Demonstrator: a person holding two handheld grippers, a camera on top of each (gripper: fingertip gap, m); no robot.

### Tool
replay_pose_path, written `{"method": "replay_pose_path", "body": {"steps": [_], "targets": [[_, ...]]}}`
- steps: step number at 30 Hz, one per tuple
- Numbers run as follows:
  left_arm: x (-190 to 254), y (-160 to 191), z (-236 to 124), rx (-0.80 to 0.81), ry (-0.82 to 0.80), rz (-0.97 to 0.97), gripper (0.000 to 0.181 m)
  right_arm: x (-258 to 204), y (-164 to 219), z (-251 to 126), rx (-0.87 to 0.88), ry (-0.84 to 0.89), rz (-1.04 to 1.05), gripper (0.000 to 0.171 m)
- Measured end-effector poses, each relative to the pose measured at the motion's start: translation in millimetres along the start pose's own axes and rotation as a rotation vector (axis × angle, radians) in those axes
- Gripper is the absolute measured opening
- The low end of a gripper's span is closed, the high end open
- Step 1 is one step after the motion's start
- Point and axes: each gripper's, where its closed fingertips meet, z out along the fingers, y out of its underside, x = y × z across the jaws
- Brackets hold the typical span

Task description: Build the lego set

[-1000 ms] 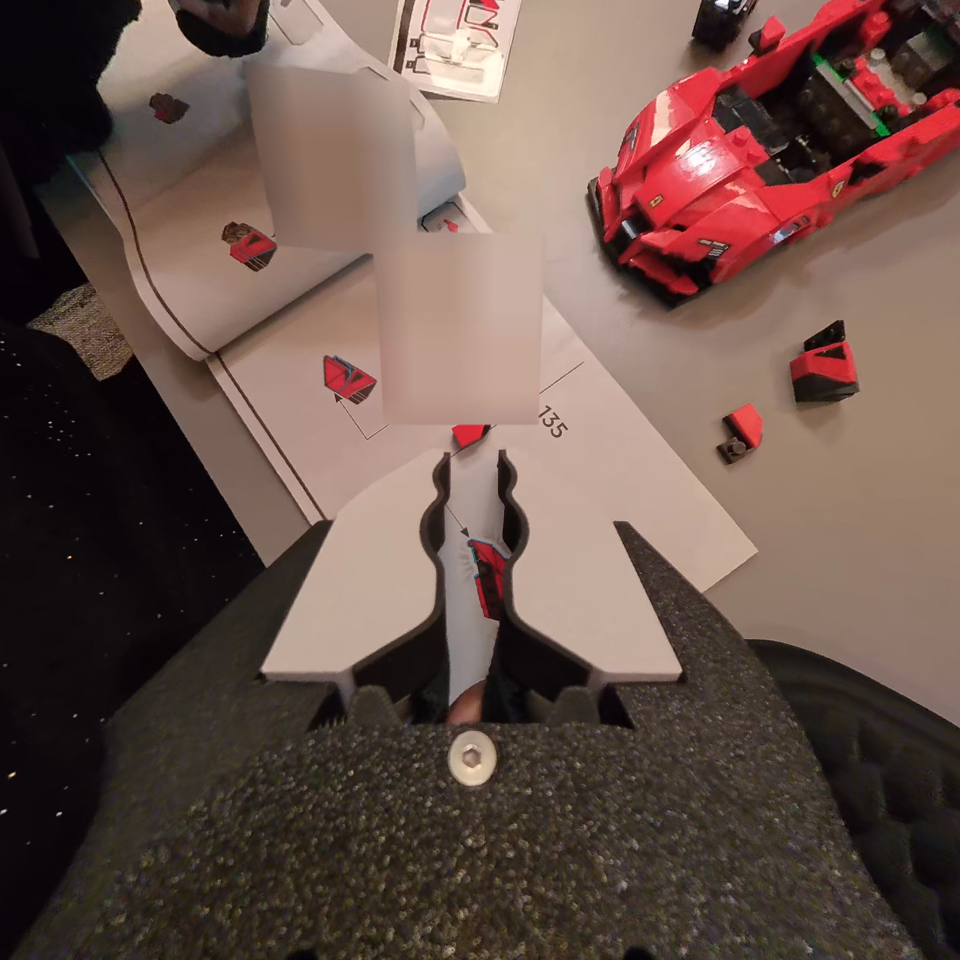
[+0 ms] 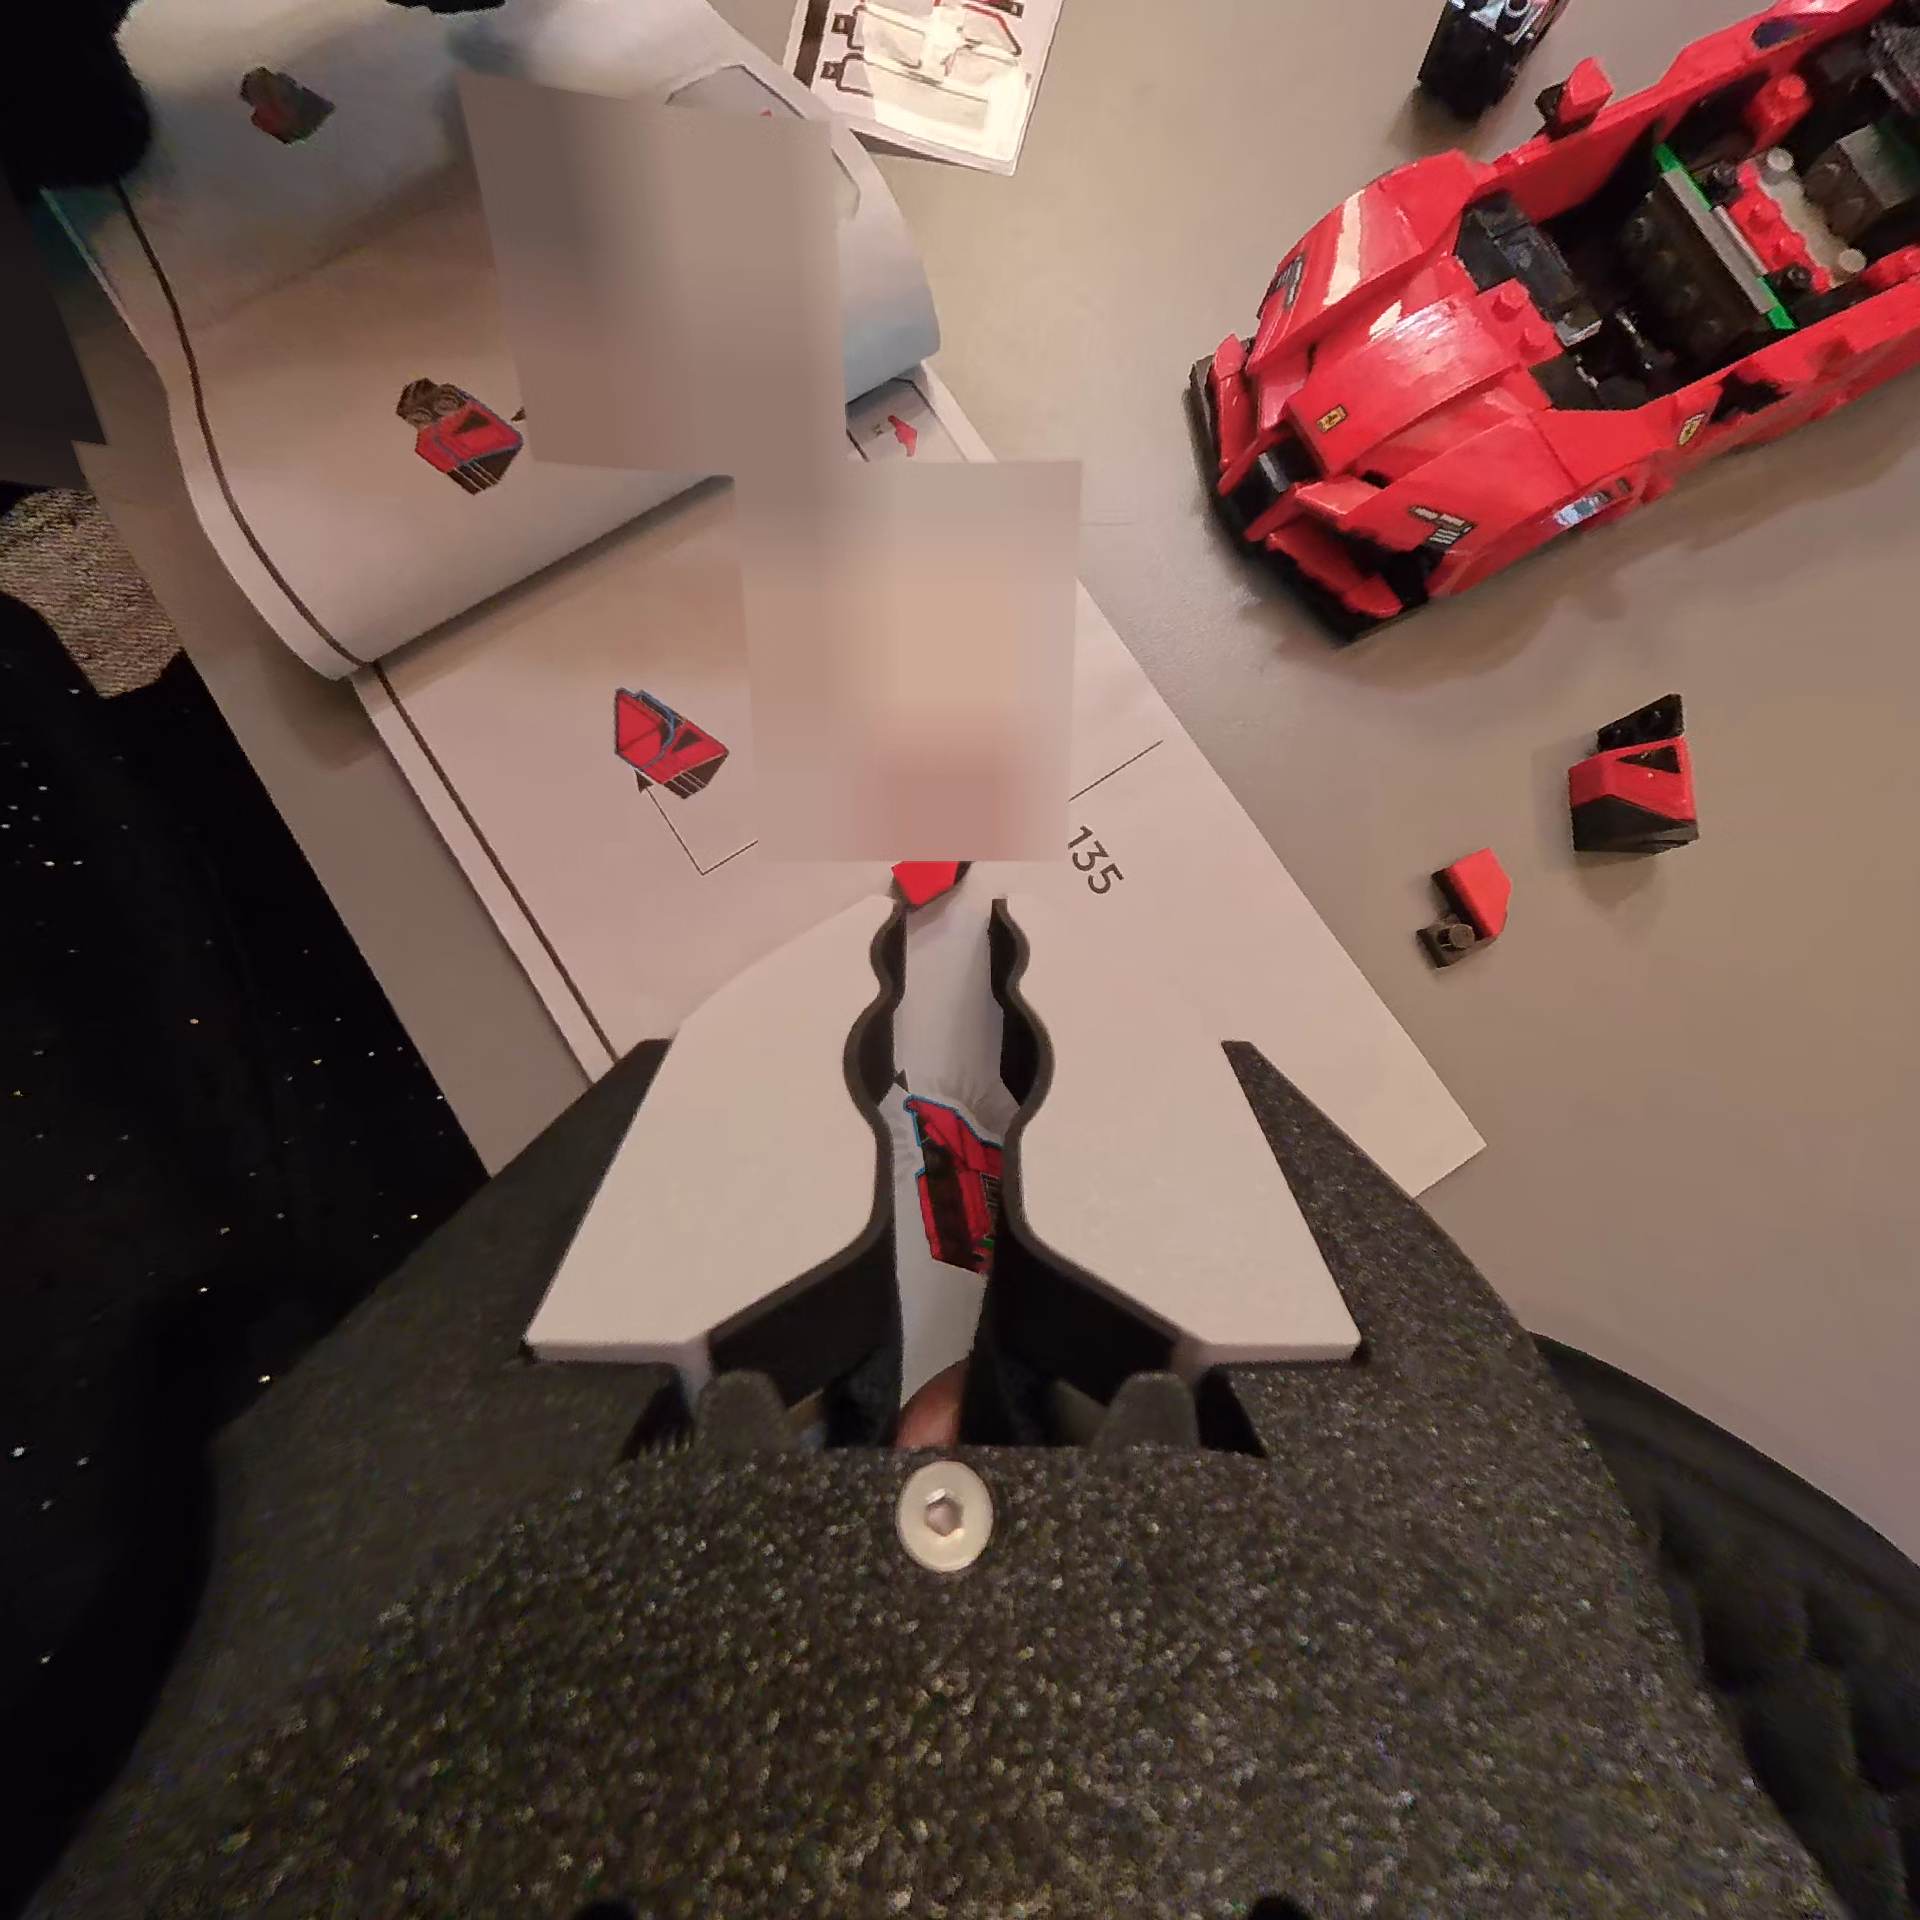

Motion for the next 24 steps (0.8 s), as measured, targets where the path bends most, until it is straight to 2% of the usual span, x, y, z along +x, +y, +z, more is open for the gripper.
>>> {"method": "replay_pose_path", "body": {"steps": [13,24], "targets": [[0,1,0,-0.002,0.0,-0.002,0.01,2,-1,-5,0.017,-0.001,0.006,0.015],[0,1,1,-0.005,0.002,-0.002,0.009,13,8,-22,0.0,0.019,0.018,0.015]]}}
